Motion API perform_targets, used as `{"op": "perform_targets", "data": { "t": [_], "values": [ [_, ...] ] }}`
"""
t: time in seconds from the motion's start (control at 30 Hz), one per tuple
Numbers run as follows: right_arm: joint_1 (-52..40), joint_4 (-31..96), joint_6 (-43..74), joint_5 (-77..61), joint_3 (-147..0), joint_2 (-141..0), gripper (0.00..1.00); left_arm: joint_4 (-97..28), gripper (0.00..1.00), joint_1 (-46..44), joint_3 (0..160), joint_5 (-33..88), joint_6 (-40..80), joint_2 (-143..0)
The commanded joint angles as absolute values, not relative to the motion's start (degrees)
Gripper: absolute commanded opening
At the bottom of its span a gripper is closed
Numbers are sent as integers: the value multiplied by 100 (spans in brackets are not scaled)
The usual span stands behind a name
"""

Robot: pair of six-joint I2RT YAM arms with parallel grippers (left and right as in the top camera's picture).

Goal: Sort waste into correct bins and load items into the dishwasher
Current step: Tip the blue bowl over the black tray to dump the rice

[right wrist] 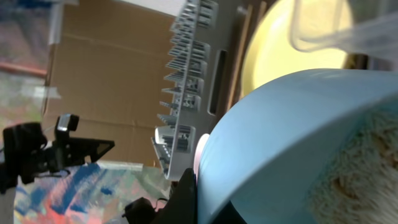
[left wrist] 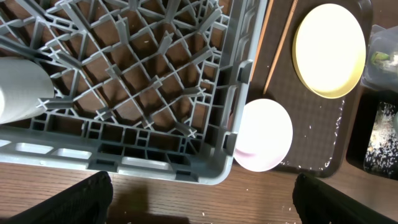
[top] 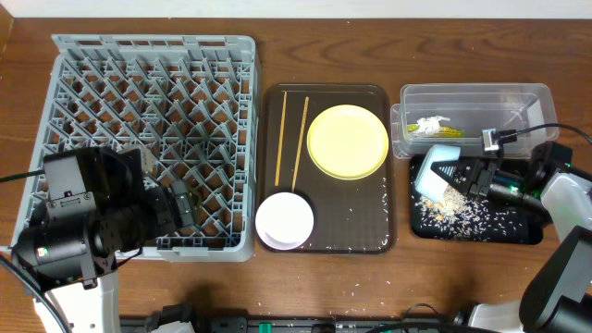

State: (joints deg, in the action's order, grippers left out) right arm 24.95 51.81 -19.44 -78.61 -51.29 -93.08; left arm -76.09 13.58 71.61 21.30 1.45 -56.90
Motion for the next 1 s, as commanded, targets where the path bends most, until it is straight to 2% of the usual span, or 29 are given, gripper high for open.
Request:
{"op": "perform_targets", "data": {
  "t": [0.0,0.2,0.33,0.4,0.47,0.53,0.6,0.67,0.7,0.8,0.83,0.87,0.9,0.93,0.97],
  "values": [
    [2545,5186,-2543,-8460,-5109,-9262,1,-7631,94,1330,7244,2180,104,-5695],
    [2598,5124,-2989,-8571,-5094,-9264,1,-7673,93,1330,7244,2178,104,-5695],
    [2606,4912,-2283,-8938,-5083,-9290,1,-7730,93,1330,7244,2069,62,-5695],
    [2589,4729,-2390,-8654,-5083,-9295,1,-7730,93,1330,7244,2069,62,-5695],
    [2591,4641,-1890,-8508,-5083,-9323,1,-7732,94,1330,7244,2071,62,-5695],
    [2589,4563,-2091,-8477,-5083,-9323,1,-7732,93,1330,7244,2071,62,-5695],
    [2585,4508,-1678,-8484,-5083,-9334,1,-7732,93,1330,7244,2073,62,-5695],
    [2550,4523,-1778,-8709,-5083,-9332,1,-7732,93,1330,7244,2073,62,-5695],
    [2543,4462,-1295,-8333,-5083,-9334,1,-7723,93,1330,7244,2073,62,-5695],
    [2545,4519,-1811,-8490,-5083,-9323,1,-7717,93,1330,7244,2073,62,-5695],
    [2543,4300,-1096,-8023,-5083,-9334,1,-7717,93,1330,7244,2073,62,-5695],
    [2526,4335,-1059,-8315,-5083,-9332,1,-7714,93,1330,7244,2073,62,-5695],
    [2486,4458,-1520,-8565,-5083,-9308,1,-7717,93,1330,7244,2073,64,-5695],
    [2462,4348,-1428,-8103,-5083,-9310,1,-7719,93,1330,7244,2073,62,-5695],
    [2447,4235,-582,-7140,-5083,-9312,1,-7717,94,1330,7244,2073,62,-5695]
  ]
}}
